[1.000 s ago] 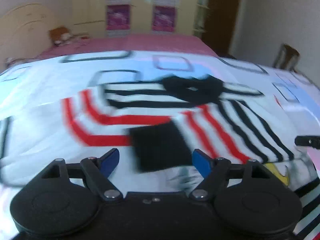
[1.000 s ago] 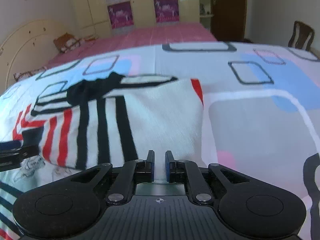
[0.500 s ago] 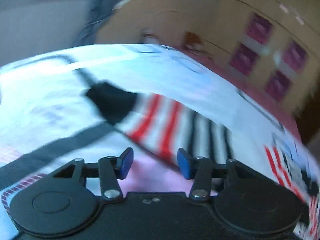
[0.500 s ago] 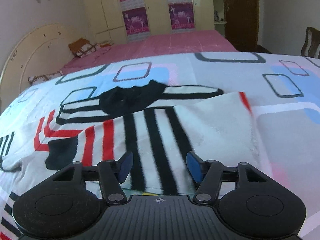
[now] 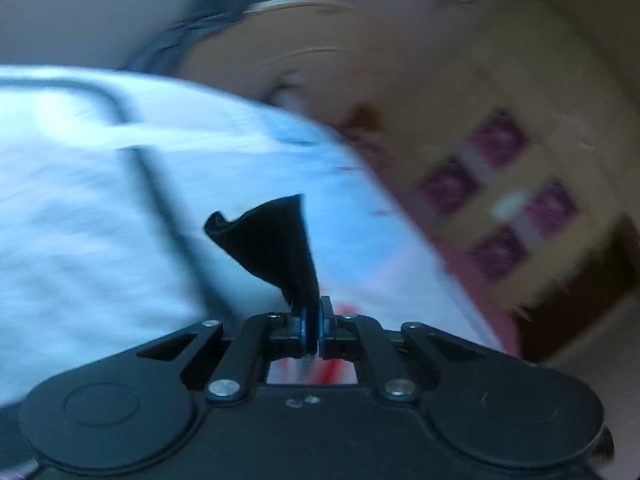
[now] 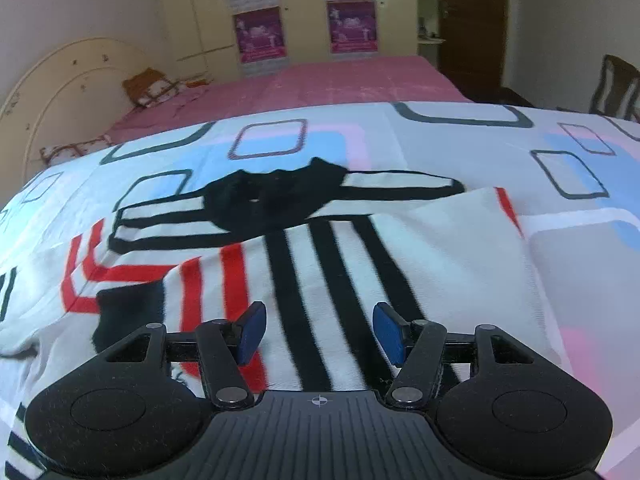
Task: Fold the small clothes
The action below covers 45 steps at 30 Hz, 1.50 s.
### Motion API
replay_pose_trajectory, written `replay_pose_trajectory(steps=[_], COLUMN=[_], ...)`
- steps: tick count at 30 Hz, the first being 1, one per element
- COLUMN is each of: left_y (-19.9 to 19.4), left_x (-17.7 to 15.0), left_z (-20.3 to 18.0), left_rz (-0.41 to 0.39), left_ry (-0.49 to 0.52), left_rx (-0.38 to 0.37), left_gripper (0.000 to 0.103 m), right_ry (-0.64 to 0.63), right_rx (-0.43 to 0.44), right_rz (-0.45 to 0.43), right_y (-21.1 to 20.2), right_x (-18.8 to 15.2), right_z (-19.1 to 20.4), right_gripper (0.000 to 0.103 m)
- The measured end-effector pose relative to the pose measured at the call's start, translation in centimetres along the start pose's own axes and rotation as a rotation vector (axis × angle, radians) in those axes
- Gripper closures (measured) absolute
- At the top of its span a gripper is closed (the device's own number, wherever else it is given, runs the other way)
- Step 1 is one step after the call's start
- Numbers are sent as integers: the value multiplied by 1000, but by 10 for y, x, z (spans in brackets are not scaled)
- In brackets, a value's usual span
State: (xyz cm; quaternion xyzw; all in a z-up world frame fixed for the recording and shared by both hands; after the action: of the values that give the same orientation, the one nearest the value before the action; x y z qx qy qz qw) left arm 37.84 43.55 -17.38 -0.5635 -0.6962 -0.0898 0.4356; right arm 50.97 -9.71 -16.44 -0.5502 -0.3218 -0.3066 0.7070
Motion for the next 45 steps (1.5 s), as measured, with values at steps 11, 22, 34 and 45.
replay_pose_trajectory(steps=[11,22,34,45], left_y=[-18,-18,-60,-61], left_x=[-131,-280,-317,-210], left_z=[-213,-326,-338,-197], left_rz=[242,449,473,325], left_ry=[247,517,625,677], left_rx=[-393,-494,-543,-184], left_gripper=[98,98,25,58], right_ry=[57,162,289,266], right_rx=[-17,-17,56,162], right_rz=[-39,-66,-17,65], right_y=[-17,-54,-57,1], right_x=[6,5,-2,-4], right_z=[-23,-80,-116,-62], right_gripper=[43,43,43,43])
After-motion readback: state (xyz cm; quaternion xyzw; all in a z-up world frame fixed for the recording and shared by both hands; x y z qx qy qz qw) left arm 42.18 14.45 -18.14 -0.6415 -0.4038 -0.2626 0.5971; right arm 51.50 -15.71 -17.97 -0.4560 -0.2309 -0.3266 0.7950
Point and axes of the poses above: each gripper's, at about its wrist camera, not at the fingertips, and y roughly the way its jaws point, z to its left, x to its top, the point moved 7 cm from there along y, roughly the way its jaws point, and after that the axes turned 10 degrees about -z, right-handed, at the moved point
